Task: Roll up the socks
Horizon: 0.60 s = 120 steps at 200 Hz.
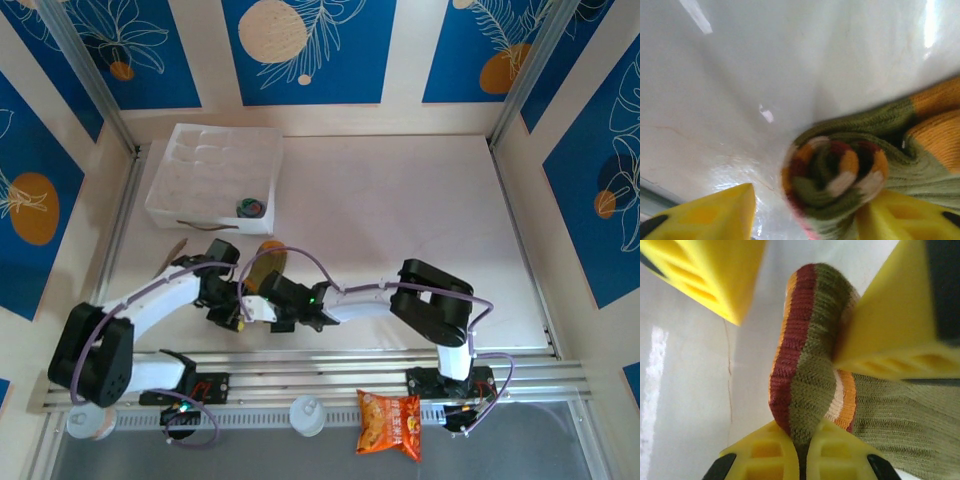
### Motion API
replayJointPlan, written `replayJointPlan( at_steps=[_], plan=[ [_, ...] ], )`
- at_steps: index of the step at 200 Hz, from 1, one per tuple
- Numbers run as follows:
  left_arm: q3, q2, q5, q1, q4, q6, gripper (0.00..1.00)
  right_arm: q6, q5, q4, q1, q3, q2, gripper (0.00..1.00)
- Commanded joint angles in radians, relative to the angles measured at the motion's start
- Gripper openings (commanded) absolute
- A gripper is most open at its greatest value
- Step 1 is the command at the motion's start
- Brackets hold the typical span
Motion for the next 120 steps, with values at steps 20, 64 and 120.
replayJointPlan(
  at_steps=[20,64,120],
  plan=[
    [0.019,-0.175,-0.094,0.029,-0.212,0.024,0.73,0.167,-0.166,-0.264,-0.059,-0.001,0.12,0.0],
    [-0.037,-0.321,-0.094,0.038,-0.227,0.005,0.72,0.232,-0.227,-0.305,-0.088,0.025,0.17,0.0],
    [-0.136,-0.293,0.029,0.04,0.123,0.039,0.59,0.294,-0.479,-0.403,-0.175,0.106,0.248,0.0]
  ],
)
